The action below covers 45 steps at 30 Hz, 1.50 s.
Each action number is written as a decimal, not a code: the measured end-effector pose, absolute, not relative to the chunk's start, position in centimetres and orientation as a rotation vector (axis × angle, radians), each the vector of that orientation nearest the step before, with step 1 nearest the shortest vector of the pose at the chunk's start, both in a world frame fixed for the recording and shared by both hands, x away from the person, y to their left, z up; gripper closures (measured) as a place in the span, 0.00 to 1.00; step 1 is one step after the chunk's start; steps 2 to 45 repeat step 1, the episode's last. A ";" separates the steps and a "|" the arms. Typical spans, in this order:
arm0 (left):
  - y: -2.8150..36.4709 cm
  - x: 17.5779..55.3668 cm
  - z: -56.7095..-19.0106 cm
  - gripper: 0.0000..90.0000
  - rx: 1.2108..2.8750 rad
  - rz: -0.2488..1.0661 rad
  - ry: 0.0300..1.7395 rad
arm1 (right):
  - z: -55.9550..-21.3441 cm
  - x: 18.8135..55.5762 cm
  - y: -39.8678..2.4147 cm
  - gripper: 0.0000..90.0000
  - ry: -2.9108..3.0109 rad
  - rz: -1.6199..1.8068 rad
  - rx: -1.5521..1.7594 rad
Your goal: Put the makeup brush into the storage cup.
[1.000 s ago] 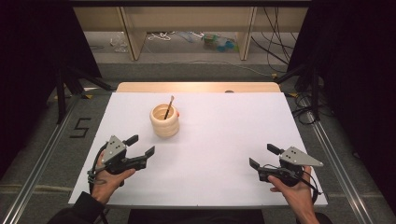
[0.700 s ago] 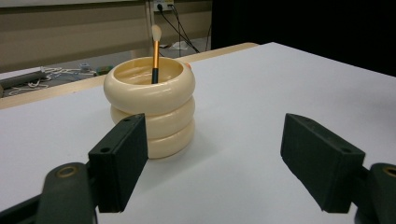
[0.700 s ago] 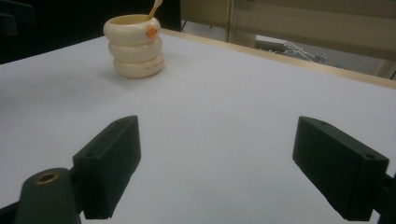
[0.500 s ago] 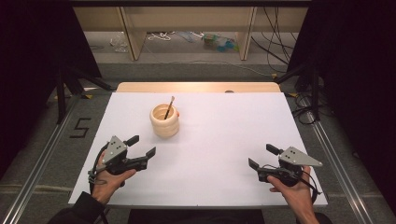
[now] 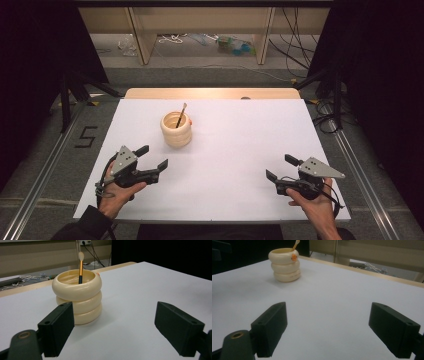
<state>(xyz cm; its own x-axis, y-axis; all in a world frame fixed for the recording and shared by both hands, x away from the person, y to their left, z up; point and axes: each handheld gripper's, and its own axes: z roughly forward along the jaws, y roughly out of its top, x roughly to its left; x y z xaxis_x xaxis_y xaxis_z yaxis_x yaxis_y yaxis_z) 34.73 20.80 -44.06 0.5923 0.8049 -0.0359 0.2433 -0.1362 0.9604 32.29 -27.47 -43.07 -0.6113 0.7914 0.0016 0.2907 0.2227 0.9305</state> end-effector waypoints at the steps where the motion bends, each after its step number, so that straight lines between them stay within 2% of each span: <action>1: 20.8 34.7 -44.1 0.18 1.681 0.614 0.879 | -43.3 32.5 -27.3 0.18 1.993 1.416 0.982; 45: 20.8 34.7 -44.1 0.18 1.681 0.614 0.879 | -43.3 32.5 -27.3 0.18 1.993 1.416 0.982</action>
